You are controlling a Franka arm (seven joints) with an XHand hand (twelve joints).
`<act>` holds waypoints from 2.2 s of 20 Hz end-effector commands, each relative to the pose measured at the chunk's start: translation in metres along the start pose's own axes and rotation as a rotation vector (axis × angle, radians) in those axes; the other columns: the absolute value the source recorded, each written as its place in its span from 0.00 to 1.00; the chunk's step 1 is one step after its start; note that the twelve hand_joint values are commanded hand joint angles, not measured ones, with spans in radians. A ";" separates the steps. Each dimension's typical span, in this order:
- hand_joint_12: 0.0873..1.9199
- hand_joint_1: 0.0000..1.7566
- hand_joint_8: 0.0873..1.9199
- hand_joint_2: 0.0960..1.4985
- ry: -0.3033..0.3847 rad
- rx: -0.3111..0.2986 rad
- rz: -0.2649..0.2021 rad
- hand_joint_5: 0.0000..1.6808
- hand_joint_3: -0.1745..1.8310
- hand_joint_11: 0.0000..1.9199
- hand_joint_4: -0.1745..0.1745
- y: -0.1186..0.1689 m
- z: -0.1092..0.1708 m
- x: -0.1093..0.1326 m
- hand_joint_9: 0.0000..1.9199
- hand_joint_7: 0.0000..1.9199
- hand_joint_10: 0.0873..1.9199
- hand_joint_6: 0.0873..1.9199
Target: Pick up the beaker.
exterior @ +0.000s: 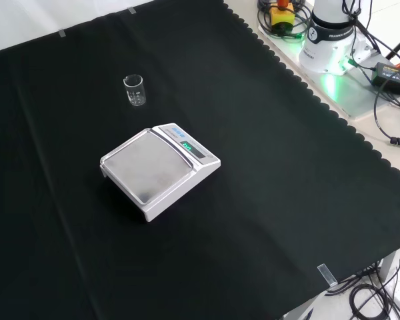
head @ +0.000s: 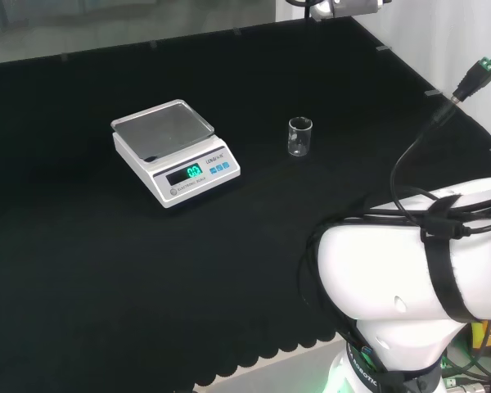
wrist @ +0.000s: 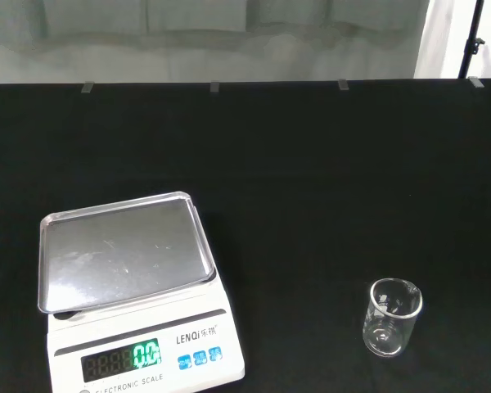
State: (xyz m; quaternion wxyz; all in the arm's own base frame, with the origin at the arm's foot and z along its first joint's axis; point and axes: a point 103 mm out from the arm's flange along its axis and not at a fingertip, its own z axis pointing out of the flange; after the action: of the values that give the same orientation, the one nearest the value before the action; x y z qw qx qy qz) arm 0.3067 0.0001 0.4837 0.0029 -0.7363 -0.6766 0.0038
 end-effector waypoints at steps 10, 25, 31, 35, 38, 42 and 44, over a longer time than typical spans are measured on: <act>0.78 0.12 0.35 0.62 0.007 0.028 0.011 0.04 0.23 0.10 0.35 0.035 0.023 -0.022 0.03 0.00 0.45 0.00; 0.71 0.20 0.39 0.61 0.032 0.041 0.060 0.26 0.24 0.22 0.28 0.132 0.094 -0.089 0.20 0.16 0.41 0.00; 0.71 0.22 0.38 0.61 0.039 0.077 0.089 0.25 0.25 0.22 0.28 0.152 0.118 -0.113 0.21 0.15 0.40 0.00; 0.74 0.22 0.38 0.56 0.052 0.118 0.094 0.22 0.25 0.17 0.30 0.168 0.140 -0.122 0.15 0.09 0.41 0.00; 0.75 0.22 0.38 0.54 0.083 0.144 0.094 0.21 0.25 0.15 0.31 0.182 0.160 -0.126 0.13 0.07 0.41 0.00; 0.75 0.22 0.38 0.54 0.115 0.184 0.096 0.21 0.26 0.15 0.31 0.194 0.186 -0.127 0.12 0.06 0.42 0.00; 0.75 0.22 0.38 0.54 0.129 0.205 0.097 0.21 0.26 0.15 0.31 0.198 0.198 -0.127 0.12 0.06 0.42 0.00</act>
State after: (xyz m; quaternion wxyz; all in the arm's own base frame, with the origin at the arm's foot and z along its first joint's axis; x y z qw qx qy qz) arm 0.4659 -0.1316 0.3144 0.0919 -0.7633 -0.6381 0.0433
